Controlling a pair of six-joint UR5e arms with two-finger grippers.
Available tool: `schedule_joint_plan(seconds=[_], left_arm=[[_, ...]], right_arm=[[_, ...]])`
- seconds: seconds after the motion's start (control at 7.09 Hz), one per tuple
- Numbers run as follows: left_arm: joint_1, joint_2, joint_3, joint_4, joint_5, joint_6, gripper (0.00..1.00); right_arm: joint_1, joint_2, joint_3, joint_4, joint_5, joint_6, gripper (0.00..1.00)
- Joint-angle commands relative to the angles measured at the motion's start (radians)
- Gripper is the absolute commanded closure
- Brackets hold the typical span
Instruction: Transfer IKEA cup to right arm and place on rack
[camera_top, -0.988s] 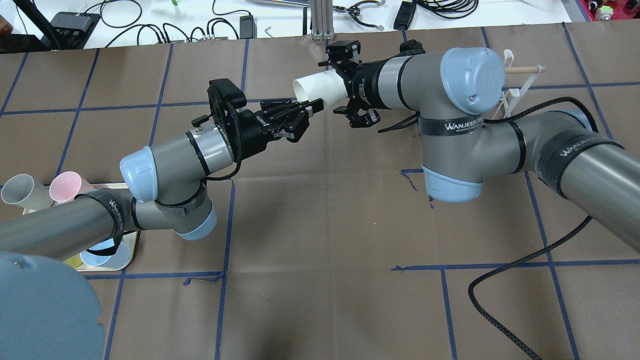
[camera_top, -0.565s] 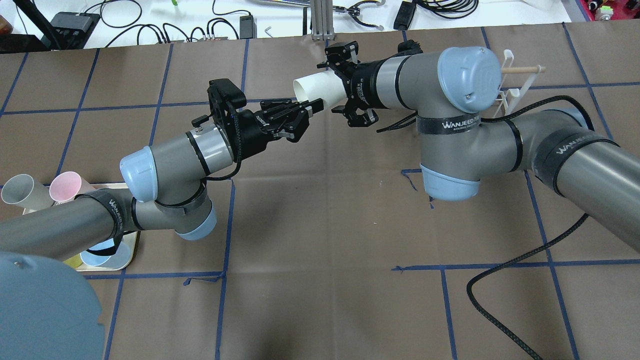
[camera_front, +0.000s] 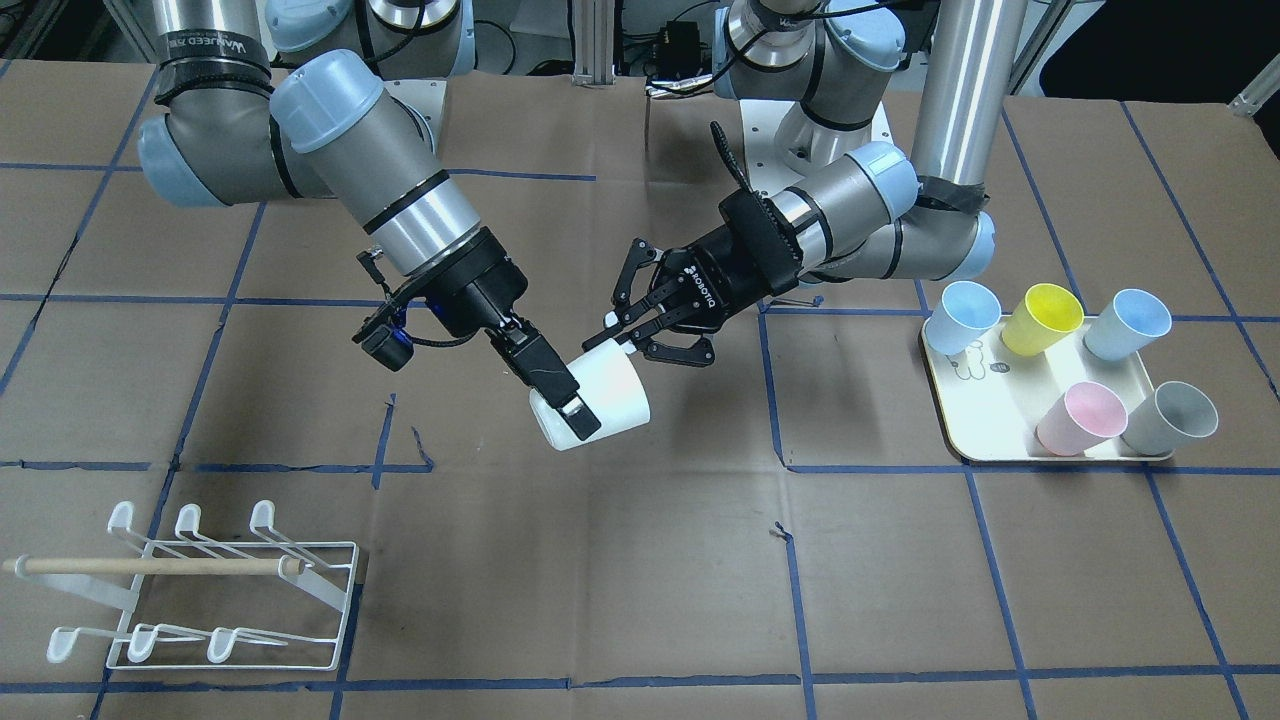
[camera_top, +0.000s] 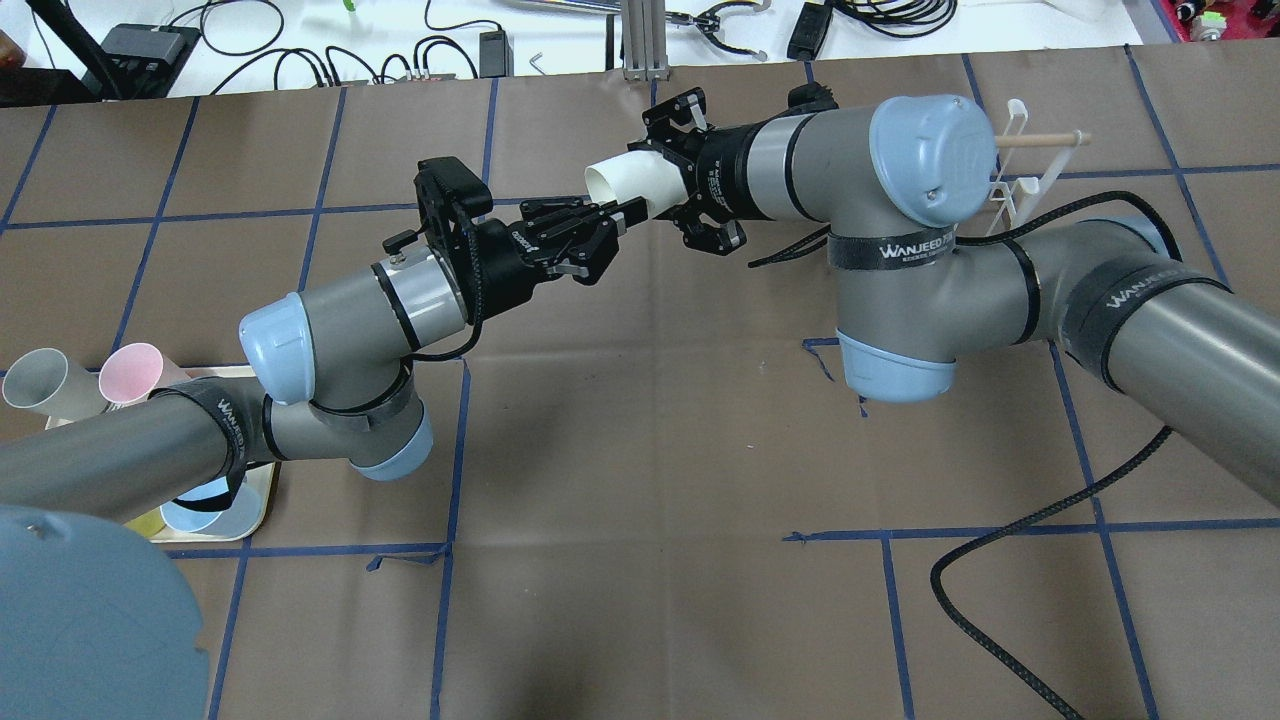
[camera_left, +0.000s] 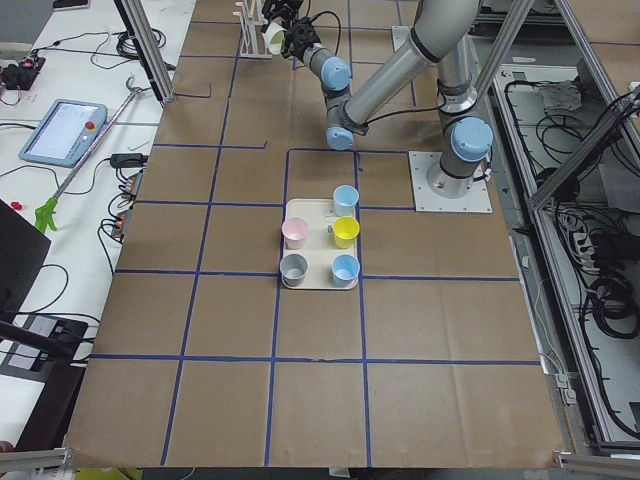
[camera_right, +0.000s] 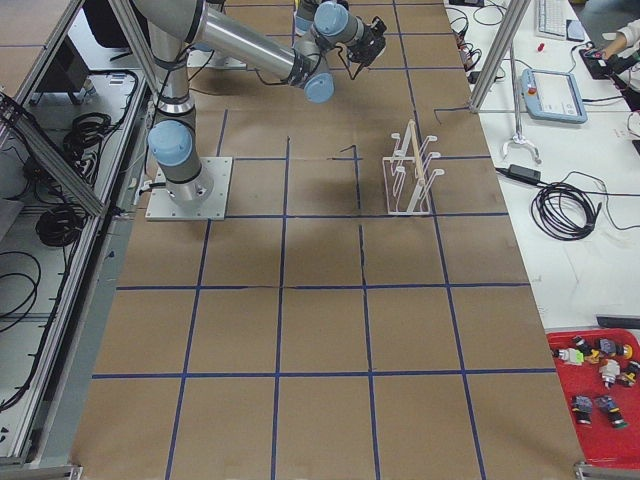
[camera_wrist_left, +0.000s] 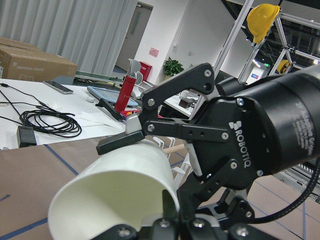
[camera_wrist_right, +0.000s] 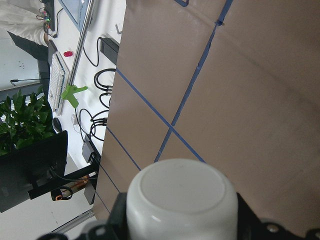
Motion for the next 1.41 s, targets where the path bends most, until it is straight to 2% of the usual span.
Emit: schedule_joint_plan(seconds=[0.0, 0.14, 0.28, 0.56, 0.85, 0.99, 1.13, 1.27], left_arm=[[-0.001, -0.001, 0.004, 0.000, 0.038, 0.000, 0.45], [-0.001, -0.001, 0.005, 0.000, 0.038, 0.000, 0.22], [-0.001, -0.003, 0.004, -0.001, 0.038, -0.005, 0.05], [0.002, 0.010, -0.002, 0.002, 0.053, -0.008, 0.01], [0.060, 0.014, -0.016, 0.005, 0.052, -0.008, 0.01], [0.115, 0.029, -0.039, 0.006, 0.043, -0.006, 0.01], [0.149, 0.049, -0.041, -0.006, 0.041, -0.006, 0.01], [0.160, 0.050, -0.030, -0.058, 0.061, 0.003, 0.01]], right_arm=[[0.000, 0.000, 0.000, 0.001, 0.002, 0.000, 0.50], [0.000, -0.002, 0.000, 0.001, 0.000, 0.000, 0.50], [0.000, -0.002, 0.000, 0.001, 0.000, 0.000, 0.50], [-0.001, 0.003, -0.011, -0.001, -0.009, -0.005, 0.50], [-0.022, 0.023, -0.057, 0.001, -0.012, -0.089, 0.58], [-0.065, 0.039, -0.084, 0.003, -0.014, -0.153, 0.72], [-0.114, 0.043, -0.104, 0.003, -0.073, -0.325, 0.83], [-0.153, 0.043, -0.109, 0.003, -0.190, -0.591, 0.83]])
